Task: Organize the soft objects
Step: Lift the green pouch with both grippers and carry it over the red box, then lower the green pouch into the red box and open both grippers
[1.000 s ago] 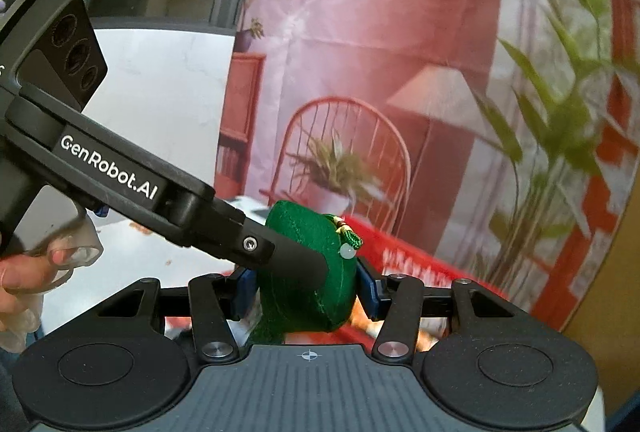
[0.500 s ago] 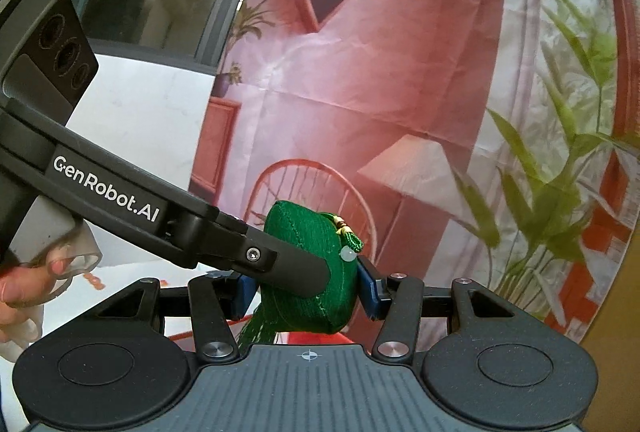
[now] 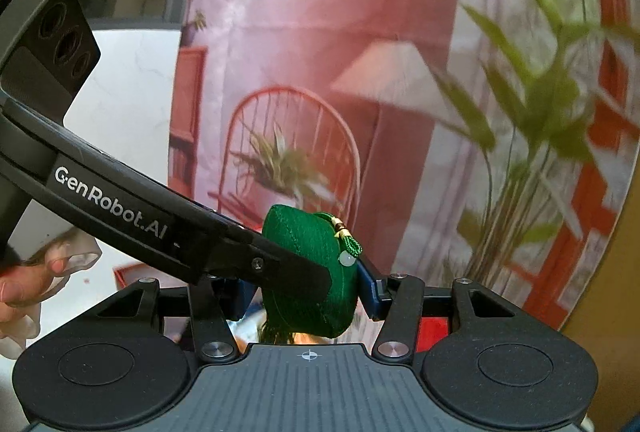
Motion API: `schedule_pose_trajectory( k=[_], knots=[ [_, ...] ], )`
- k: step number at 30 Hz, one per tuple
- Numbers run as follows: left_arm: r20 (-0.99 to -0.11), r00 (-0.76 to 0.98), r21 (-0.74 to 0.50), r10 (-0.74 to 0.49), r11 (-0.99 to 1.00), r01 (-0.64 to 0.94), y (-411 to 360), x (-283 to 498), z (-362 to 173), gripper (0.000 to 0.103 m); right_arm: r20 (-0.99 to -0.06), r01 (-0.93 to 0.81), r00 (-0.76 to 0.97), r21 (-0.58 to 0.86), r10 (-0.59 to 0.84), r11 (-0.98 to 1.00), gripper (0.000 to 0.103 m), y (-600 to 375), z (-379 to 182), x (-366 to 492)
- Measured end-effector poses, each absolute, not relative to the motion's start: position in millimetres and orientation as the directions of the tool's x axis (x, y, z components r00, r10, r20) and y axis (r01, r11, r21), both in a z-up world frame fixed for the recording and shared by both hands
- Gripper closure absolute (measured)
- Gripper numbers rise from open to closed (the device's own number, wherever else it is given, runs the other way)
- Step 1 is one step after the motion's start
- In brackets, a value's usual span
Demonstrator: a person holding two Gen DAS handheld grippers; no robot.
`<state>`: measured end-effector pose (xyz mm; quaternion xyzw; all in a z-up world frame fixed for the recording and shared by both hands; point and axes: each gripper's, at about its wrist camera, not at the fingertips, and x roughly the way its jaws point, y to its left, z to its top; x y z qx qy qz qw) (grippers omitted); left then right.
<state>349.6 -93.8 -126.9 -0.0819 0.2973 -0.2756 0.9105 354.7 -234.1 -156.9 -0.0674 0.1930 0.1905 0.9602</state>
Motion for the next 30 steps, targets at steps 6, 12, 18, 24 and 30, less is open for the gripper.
schedule_pose_trajectory(
  k=[6,12,18,24,30],
  knots=[
    [-0.563,0.623,-0.322,-0.543,0.838,0.440,-101.6,374.8,-150.5,0.055,-0.468,-0.376,0.816,0.018,0.340,0.926,0.054,-249.5,-188.1,371.2],
    [-0.587,0.607,-0.323,-0.535,0.843,0.431,-105.9,387.7,-159.5,0.054,-0.510,-0.356,0.794,0.051,0.331,0.933,0.053,-256.9,-202.3,383.9],
    [-0.600,0.626,-0.297,-0.498,0.865,0.404,-106.3,388.9,-157.9,0.054,-0.511,-0.344,0.799,0.045,0.317,0.938,0.051,-256.6,-203.5,386.9],
    [-0.598,0.650,-0.267,-0.468,0.881,0.389,-97.7,378.6,-149.0,0.053,-0.509,-0.320,0.809,0.039,0.294,0.947,0.047,-257.2,-197.7,378.0],
    [-0.592,0.680,-0.210,-0.433,0.897,0.388,-84.5,355.9,-136.8,0.040,-0.490,-0.265,0.837,0.023,0.242,0.964,0.021,-256.5,-192.3,355.9]
  ],
)
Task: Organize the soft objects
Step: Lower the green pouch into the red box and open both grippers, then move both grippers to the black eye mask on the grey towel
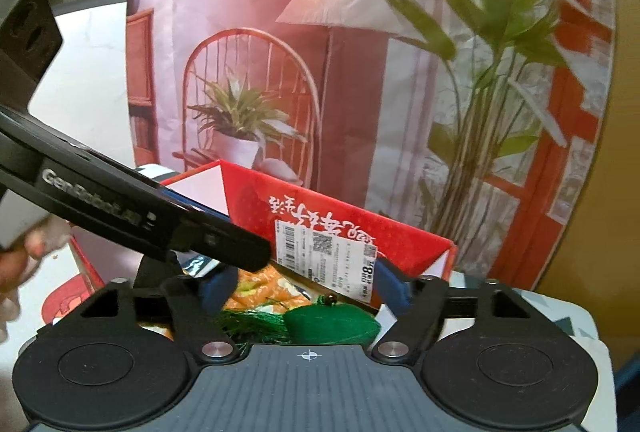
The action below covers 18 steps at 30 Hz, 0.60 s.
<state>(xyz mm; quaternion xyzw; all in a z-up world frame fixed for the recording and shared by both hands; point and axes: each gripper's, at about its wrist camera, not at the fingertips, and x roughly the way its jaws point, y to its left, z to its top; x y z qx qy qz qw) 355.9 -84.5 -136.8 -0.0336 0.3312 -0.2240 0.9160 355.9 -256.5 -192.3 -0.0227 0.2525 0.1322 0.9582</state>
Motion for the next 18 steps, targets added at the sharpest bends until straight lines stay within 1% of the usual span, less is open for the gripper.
schedule_pose_trajectory(
  k=[1,2,3,4,5,7,13,18],
  knots=[
    [-0.587,0.688,-0.205,-0.426,0.901,0.383,-80.7,351.2,-134.7,0.038,-0.488,-0.258,0.840,0.026,0.237,0.966,0.012,-256.7,-192.0,352.6],
    [-0.584,0.693,-0.201,-0.422,0.903,0.380,-77.3,346.7,-133.1,0.032,-0.484,-0.250,0.844,0.030,0.233,0.968,0.006,-256.8,-192.0,347.9],
    [-0.581,0.698,-0.199,-0.418,0.905,0.377,-74.1,343.0,-132.0,0.019,-0.481,-0.243,0.846,0.035,0.230,0.969,0.003,-257.1,-192.0,343.7],
    [-0.575,0.707,-0.197,-0.412,0.908,0.370,-70.1,337.8,-131.0,0.012,-0.478,-0.237,0.848,0.041,0.228,0.971,0.001,-257.5,-192.0,339.3],
    [-0.567,0.717,-0.196,-0.405,0.912,0.359,-66.3,332.5,-130.0,0.001,-0.476,-0.231,0.850,0.048,0.225,0.972,0.001,-257.6,-192.3,335.4],
    [-0.553,0.734,-0.202,-0.394,0.918,0.341,-58.6,322.8,-129.3,0.000,-0.480,-0.213,0.851,0.059,0.215,0.975,0.000,-257.5,-194.4,327.6],
    [-0.584,0.739,-0.200,-0.337,0.941,0.272,-38.1,300.5,-143.6,0.000,-0.495,-0.163,0.848,0.096,0.189,0.982,0.000,-256.6,-204.2,305.6],
    [-0.598,0.746,-0.196,-0.294,0.956,0.220,-20.2,280.6,-159.7,0.000,-0.484,-0.148,0.858,0.089,0.172,0.985,0.000,-249.2,-212.7,284.8]
  ],
)
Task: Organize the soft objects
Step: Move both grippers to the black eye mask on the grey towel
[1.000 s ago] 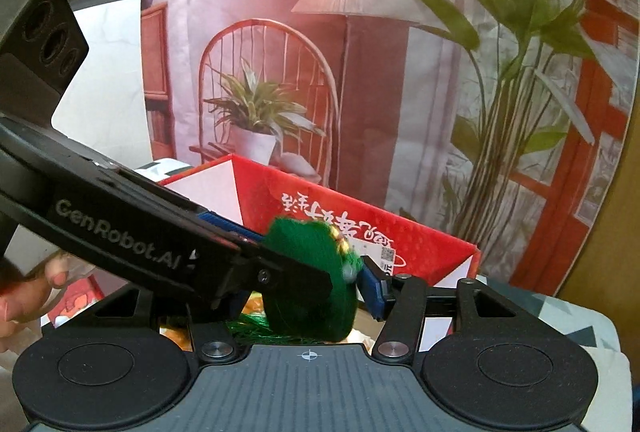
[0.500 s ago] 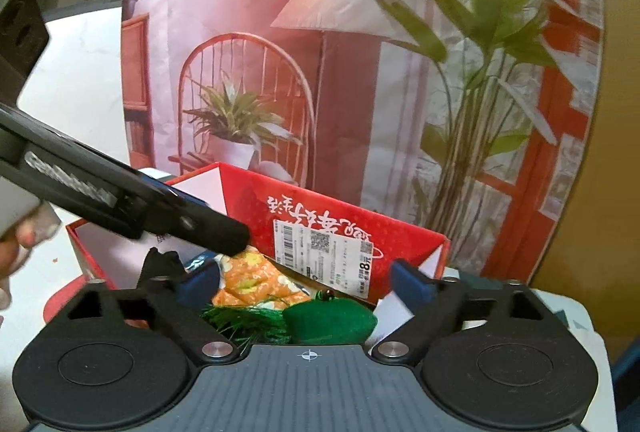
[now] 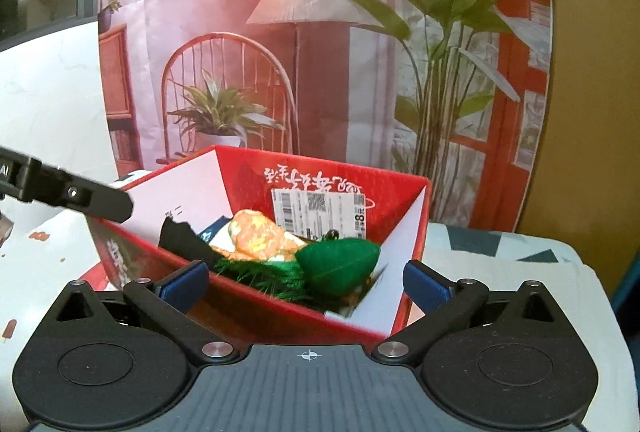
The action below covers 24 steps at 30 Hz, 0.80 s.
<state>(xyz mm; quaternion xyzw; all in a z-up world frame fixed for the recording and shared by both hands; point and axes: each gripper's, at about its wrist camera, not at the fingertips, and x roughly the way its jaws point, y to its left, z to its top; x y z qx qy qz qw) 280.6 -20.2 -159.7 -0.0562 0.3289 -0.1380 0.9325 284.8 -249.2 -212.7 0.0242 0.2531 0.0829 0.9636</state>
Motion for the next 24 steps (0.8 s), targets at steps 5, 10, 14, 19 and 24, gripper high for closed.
schedule_pose_trajectory(
  k=[5,10,14,19,24],
  knots=[
    [-0.603,0.764,-0.142,-0.230,0.973,0.181,-10.3,257.9,-172.4,0.000,-0.438,-0.123,0.887,0.086,0.148,0.989,0.000,-238.1,-220.0,260.1],
    [-0.624,0.755,-0.147,-0.200,0.979,0.138,-5.6,243.2,-193.5,0.000,-0.387,-0.113,0.911,0.092,0.140,0.989,0.000,-223.9,-231.2,236.0],
    [-0.659,0.727,-0.159,-0.192,0.981,0.114,-5.7,238.5,-214.9,0.000,-0.417,-0.130,0.896,0.091,0.156,0.987,0.000,-212.3,-246.0,228.7],
    [-0.690,0.704,-0.135,-0.166,0.986,0.100,-7.6,232.7,-238.9,0.000,-0.483,-0.130,0.863,0.075,0.150,0.989,0.000,-199.0,-270.4,229.0],
    [-0.707,0.691,-0.111,-0.150,0.989,0.101,-8.4,226.8,-256.9,0.000,-0.533,-0.123,0.835,0.068,0.140,0.990,0.000,-190.0,-294.5,227.2]
  ],
)
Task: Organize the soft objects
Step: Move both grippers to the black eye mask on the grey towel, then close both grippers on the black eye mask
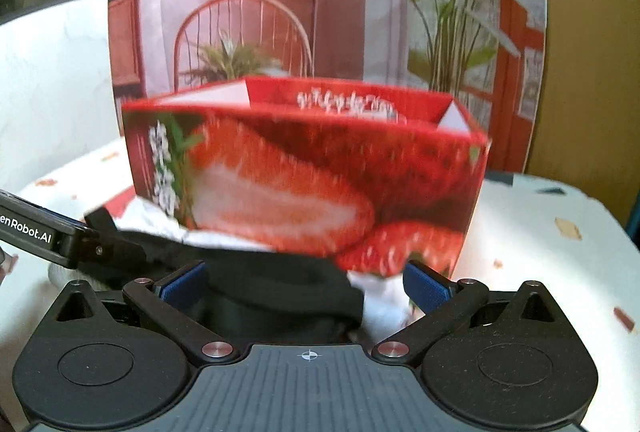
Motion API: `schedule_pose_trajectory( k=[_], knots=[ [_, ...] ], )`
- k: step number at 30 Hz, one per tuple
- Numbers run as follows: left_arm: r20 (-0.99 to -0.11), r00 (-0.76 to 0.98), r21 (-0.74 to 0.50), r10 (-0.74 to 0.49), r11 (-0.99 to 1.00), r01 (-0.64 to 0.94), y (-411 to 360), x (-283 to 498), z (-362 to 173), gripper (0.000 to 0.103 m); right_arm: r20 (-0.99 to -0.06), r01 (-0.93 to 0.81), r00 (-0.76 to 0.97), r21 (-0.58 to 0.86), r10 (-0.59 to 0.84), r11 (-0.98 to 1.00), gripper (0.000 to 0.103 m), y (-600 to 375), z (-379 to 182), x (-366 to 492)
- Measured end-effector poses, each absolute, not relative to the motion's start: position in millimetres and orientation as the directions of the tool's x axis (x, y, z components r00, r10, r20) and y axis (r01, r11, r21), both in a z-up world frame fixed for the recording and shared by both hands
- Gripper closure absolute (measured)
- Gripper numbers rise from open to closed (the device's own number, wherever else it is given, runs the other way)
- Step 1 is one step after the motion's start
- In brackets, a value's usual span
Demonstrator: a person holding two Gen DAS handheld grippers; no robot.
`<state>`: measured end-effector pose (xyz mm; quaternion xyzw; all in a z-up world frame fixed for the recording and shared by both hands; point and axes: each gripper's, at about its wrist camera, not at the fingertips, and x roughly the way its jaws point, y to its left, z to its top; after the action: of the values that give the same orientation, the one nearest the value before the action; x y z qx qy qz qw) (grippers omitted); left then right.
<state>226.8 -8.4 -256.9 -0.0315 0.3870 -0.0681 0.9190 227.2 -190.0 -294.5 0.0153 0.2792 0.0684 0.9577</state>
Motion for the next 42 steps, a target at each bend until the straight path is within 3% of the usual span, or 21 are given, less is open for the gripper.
schedule_pose_trajectory(
  k=[15,25,33,36,38,42],
  knots=[
    [-0.663,0.733,-0.113,-0.155,0.988,0.106,-7.8,212.7,-273.4,0.000,-0.556,-0.151,0.824,-0.023,0.113,0.988,0.000,-179.5,-311.7,228.1],
    [-0.642,0.748,-0.115,-0.165,0.986,0.119,-5.0,207.4,-279.0,0.000,-0.599,-0.149,0.787,0.044,0.145,0.988,0.000,-186.3,-313.4,234.2],
    [-0.633,0.755,-0.117,-0.170,0.985,0.123,-3.5,205.6,-281.1,0.000,-0.570,-0.149,0.809,0.031,0.140,0.988,0.001,-182.0,-298.1,216.8],
    [-0.633,0.756,-0.115,-0.167,0.986,0.122,-3.7,205.5,-281.1,0.000,-0.559,-0.167,0.812,0.056,0.169,0.984,0.005,-180.6,-290.0,209.9],
    [-0.632,0.756,-0.115,-0.169,0.986,0.125,-3.1,205.7,-281.2,0.000,-0.567,-0.183,0.798,0.095,0.204,0.978,0.014,-180.6,-288.8,208.9],
    [-0.625,0.760,-0.117,-0.177,0.984,0.132,-1.7,204.1,-281.8,0.000,-0.582,-0.168,0.785,0.128,0.211,0.977,0.017,-181.5,-291.0,209.1]
  ],
)
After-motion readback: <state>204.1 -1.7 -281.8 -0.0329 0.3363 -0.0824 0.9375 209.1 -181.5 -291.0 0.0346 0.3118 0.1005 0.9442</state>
